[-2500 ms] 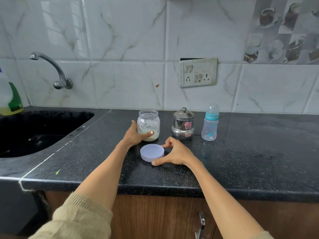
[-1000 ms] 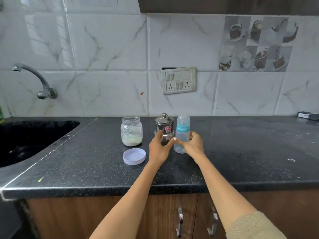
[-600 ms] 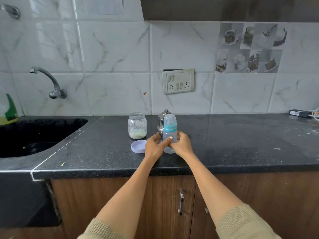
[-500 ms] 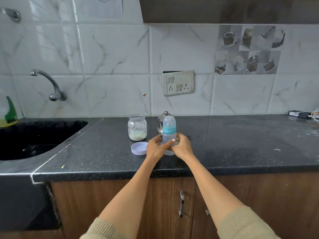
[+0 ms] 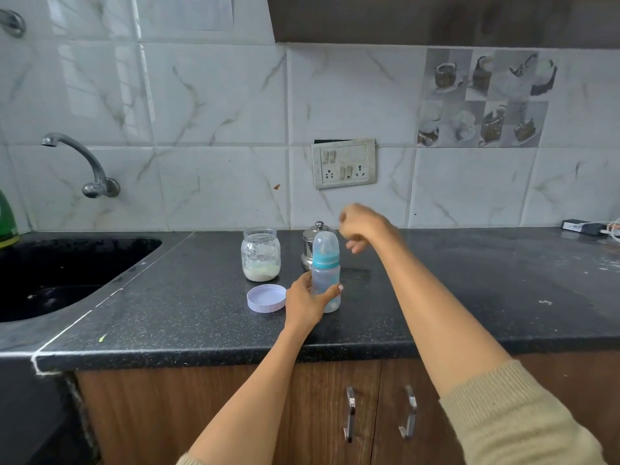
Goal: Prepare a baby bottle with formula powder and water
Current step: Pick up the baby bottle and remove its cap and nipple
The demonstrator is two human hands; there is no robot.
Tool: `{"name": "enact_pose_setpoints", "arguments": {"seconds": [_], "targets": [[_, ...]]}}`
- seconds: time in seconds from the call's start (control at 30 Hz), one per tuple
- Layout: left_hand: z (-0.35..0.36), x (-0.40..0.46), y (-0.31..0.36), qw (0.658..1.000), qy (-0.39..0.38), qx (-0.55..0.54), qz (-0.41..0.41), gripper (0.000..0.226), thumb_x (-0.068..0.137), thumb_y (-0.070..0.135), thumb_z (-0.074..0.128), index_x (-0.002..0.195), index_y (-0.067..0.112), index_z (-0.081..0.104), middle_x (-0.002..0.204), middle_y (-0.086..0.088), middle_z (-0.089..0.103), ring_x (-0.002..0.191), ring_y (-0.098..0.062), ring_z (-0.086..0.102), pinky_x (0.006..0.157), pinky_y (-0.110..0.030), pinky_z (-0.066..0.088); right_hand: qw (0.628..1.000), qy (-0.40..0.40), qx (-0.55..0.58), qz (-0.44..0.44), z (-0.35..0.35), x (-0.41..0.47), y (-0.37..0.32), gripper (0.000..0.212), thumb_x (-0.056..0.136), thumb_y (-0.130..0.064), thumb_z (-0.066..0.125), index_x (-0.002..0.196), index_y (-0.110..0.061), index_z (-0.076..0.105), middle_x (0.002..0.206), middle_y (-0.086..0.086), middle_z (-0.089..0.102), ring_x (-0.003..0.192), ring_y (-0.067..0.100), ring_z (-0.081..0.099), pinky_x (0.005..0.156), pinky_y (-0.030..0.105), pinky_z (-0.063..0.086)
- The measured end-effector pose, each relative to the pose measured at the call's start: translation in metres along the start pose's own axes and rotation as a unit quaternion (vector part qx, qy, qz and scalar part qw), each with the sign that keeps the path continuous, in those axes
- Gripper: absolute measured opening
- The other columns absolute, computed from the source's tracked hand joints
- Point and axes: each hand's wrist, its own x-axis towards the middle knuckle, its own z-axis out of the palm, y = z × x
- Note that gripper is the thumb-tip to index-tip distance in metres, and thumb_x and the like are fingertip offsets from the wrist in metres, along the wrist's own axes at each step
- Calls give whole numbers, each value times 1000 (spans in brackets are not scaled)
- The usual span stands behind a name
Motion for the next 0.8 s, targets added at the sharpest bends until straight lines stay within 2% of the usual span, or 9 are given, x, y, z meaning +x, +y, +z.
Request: {"name": "enact_pose_setpoints", "arguments": {"seconds": [0.07,0.17,0.23,0.3,0.37,0.43,0.53,0.67,0.8], "targets": [[1,1,-1,1000,1,-5,-1,58,74,38,76,121,10,57,116,-2,66,99,-13,59,80,-23,43,999,39,17,-15,-5,-1,-20,42,97,-39,40,109,-3,59,93,14,65,73,26,69,60,29,52],[1,-1,0,1000,6,5,6,54,75,37,75,117,8,58,112,-4,66,94,-14,58,75,-20,42,995,24,-95,-5,2,1,-40,68,77,-76,45,77,-8,53,86,7,55,73,24,63,54,24,41],[1,-1,1,1000,8,15,8,51,76,36,74,116,8,58,110,-4,65,91,-13,55,73,-21,40,989,21,-148,2,8,5,-45,78,66,-79,55,96,-7,56,96,6,51,92,25,64,52,24,38],[1,0,0,1000,6,18,11,51,76,37,74,115,9,58,111,-4,66,94,-14,57,77,-24,42,983,14,-183,-2,10,6,-44,80,66,-71,65,114,-8,55,106,7,50,102,25,64,52,25,39],[1,0,-1,1000,1,21,12,51,75,39,74,114,10,58,112,-4,66,98,-17,59,81,-28,46,979,5,-205,-21,9,6,-40,69,71,-55,73,118,-8,55,116,7,52,101,26,64,59,27,47],[1,0,-2,1000,-4,21,10,52,75,41,74,115,11,58,114,-4,66,101,-18,61,86,-32,50,975,-19,-216,-47,3,6,-37,57,73,-40,76,119,-10,58,121,8,56,89,24,65,73,30,52],[1,0,-1,1000,-8,17,10,54,75,41,74,118,12,57,117,-4,65,103,-17,61,87,-30,48,980,-78,-165,-79,-7,11,-32,39,71,-20,78,109,-18,66,118,5,61,69,17,61,68,25,53],[0,-1,0,1000,-10,10,9,55,77,38,73,121,11,54,122,-5,64,106,-17,59,86,-25,45,985,-106,-79,-111,-19,15,-26,38,69,-1,74,103,-18,67,110,3,60,93,20,60,74,25,55],[0,-2,2,1000,-9,10,6,58,78,36,72,125,11,51,127,-6,60,108,-14,56,88,-24,43,985,-114,-34,-123,-22,17,-19,40,70,0,74,105,-17,68,103,0,59,98,18,58,71,21,52]]}}
